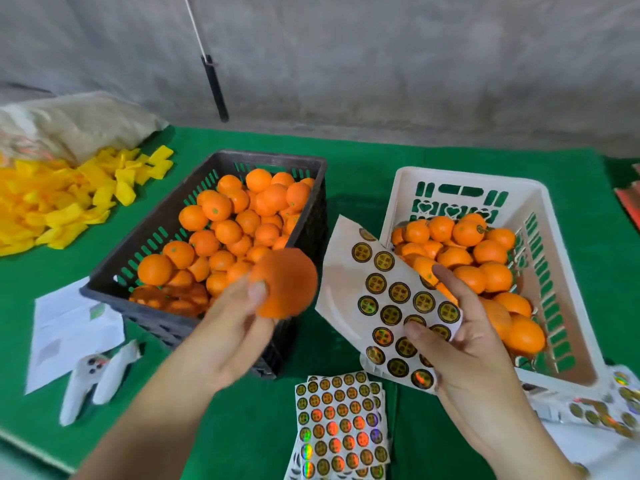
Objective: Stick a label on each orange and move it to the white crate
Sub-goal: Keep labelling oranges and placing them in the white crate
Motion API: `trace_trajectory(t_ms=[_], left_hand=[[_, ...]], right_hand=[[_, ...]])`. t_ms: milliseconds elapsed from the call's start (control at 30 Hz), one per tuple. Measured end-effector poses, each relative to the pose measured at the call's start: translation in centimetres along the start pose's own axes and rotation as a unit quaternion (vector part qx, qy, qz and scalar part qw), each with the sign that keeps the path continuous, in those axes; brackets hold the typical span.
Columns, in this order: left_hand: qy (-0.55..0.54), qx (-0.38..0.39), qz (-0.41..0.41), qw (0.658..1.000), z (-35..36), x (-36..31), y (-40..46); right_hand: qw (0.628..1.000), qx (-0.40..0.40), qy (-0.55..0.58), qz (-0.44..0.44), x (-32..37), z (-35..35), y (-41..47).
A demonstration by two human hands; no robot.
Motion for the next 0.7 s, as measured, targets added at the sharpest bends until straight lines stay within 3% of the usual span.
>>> trace_trajectory(t_ms=[33,67,100,133,167,200,233,300,333,400,500,700], left_hand=[[-0.048,0.011,-0.023,0.999,0.9,0.2,-2.0],[-0.087,0.092,-0.075,0.989,2.1,-0.4,-2.5],[-0.019,0.062,0.000,0.998,2.1,-0.2,-3.3],[0.073,0.007,-0.062,0.995,2.1,1.0,-4.7],[0.064,0.032,-0.016,0.997,1.9,1.2,-5.8],[0.174,0.077,0.004,0.982,2.8,1.3,-6.2],[0.161,0.108,0.001,0.981,2.7,1.5,-7.4],[0.189,0.119,0.034,0.974,2.1,1.4,-9.2],[0.212,0.121,0.042,0.969,2.9,1.1,-9.2],[0.237,0.132,0.038,0.962,3.4,0.9,-9.9],[0.253,0.196,0.027,0.947,3.8,-0.2,-11.2],[0.374,0.227,0.039,0.898,4.2,-1.4,-12.0]], right_hand=[[1.000,0.007,-0.023,-0.012,0.2,0.2,-0.7],[0.998,0.014,-0.050,-0.026,0.3,0.4,-1.4],[0.996,0.018,-0.082,-0.043,0.5,0.6,-2.1],[0.992,0.011,-0.115,-0.058,0.5,0.7,-2.8],[0.986,-0.007,-0.152,-0.070,0.5,0.9,-3.5],[0.970,-0.049,-0.218,-0.091,0.4,1.0,-4.2],[0.933,-0.107,-0.318,-0.133,0.6,0.9,-4.8],[0.793,-0.195,-0.507,-0.278,1.3,1.4,-6.1],[0.733,-0.189,-0.555,-0.345,1.7,1.8,-6.5],[0.681,-0.121,-0.594,-0.411,2.3,2.8,-6.8],[0.693,-0.035,-0.587,-0.418,3.3,3.3,-6.5],[0.805,0.052,-0.510,-0.299,4.4,3.2,-6.5]])
Point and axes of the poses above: each hand's wrist, its own y-axis towards the middle knuckle, its own z-axis out of the palm, x = y × z, the point moved 2 cm from there along y, towards the middle knuckle, and after that the axes turned 11 degrees about z, right-handed, at the moved point
